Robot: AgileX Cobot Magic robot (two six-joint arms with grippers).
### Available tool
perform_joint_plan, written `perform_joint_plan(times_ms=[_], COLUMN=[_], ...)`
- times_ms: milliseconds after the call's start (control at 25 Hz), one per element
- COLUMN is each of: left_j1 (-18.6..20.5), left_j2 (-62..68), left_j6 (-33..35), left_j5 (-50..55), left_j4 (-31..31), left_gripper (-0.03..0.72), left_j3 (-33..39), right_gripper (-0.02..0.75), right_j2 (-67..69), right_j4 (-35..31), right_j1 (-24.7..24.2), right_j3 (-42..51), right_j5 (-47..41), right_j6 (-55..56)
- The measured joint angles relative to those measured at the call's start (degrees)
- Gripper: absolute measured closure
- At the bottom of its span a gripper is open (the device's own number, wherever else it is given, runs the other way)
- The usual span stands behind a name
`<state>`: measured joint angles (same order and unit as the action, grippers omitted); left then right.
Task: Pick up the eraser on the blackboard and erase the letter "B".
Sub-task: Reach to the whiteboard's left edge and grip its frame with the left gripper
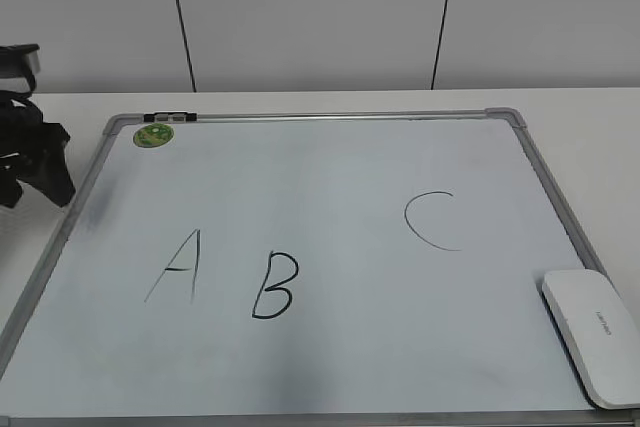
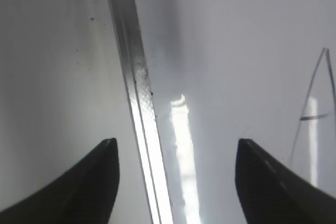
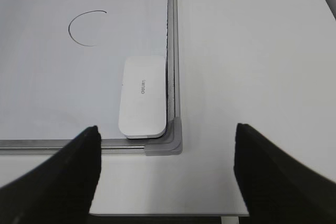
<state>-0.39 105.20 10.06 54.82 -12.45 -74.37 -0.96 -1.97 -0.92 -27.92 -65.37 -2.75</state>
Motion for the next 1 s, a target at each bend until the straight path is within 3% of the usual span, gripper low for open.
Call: perform_joint_plan(times_ms=[240, 480, 1000], left_j1=[0.10, 1.78, 3.20], left_j2=[5.55, 8.54, 12.73], left_j6=[0.63, 0.63, 1.44], left_j5=[-4.49, -6.45, -6.97], left_j4=[0.88, 1.36, 0.96], left_gripper=[0.214, 0.304, 0.318], left_j3=[-2.96, -3.42, -3.42], right_gripper=[0.151, 0.151, 0.151], right_j2=[0.00, 0.00, 0.00], right_j4=[0.00, 0.10, 0.10], right_j1=[0.00, 0.00, 0.00], right_j3=[0.00, 0.00, 0.00], right_j5=[0.00, 0.00, 0.00], right_j6=[0.00, 0.00, 0.00])
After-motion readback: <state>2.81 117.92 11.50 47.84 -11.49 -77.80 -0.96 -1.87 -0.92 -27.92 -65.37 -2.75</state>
